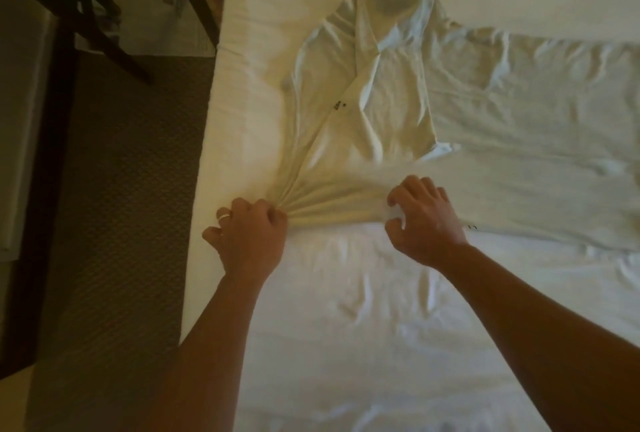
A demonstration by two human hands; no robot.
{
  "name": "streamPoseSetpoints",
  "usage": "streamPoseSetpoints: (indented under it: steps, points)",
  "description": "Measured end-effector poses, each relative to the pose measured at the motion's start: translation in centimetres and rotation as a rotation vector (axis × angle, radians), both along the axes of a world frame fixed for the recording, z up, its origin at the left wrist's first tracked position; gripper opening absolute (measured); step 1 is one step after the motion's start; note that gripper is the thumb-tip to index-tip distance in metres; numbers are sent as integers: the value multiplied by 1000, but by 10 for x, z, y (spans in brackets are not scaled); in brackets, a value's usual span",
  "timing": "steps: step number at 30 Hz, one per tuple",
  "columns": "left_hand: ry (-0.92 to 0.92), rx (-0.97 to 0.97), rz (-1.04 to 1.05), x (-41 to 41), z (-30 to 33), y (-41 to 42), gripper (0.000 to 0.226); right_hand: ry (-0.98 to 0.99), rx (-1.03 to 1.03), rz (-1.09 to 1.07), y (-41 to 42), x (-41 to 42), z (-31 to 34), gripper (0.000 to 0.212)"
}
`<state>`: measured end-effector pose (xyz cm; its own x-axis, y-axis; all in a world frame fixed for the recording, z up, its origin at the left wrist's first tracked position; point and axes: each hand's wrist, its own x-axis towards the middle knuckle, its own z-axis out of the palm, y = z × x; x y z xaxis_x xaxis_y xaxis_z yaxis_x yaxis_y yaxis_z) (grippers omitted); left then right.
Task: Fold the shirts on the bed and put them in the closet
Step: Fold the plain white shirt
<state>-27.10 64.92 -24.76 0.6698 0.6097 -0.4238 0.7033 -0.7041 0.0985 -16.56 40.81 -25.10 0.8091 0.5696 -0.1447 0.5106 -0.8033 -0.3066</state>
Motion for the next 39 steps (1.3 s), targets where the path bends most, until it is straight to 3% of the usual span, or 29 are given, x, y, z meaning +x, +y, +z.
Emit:
streamPoseSetpoints:
  steps: [4,7,10,15,20,27,32,39]
  points:
    - [-154,134,-100,4,8,-19,25,-52,-201,-45,-42,-9,-5,41]
    - [-291,140,-495,8,9,-51,39,-122,-241,-53,-69,-3,-10,41]
    - [-257,160,-798,19,1,-82,49,-174,-280,-35,-101,7,-13,37]
    - [-99,209,-811,46,-1,-110,57,-159,-345,-115,-174,25,-12,46]
    - [-31,234,-774,57,-7,-120,50,-63,-432,-187,-248,43,-12,65]
    - [-33,323,-816,55,-23,-132,51,7,-404,-316,-318,70,-19,69]
    - [-26,320,-866,51,-27,-129,56,32,-373,-286,-330,75,-35,60]
    - [-127,294,-936,36,-1,-134,56,-7,-355,-211,-350,62,-24,74]
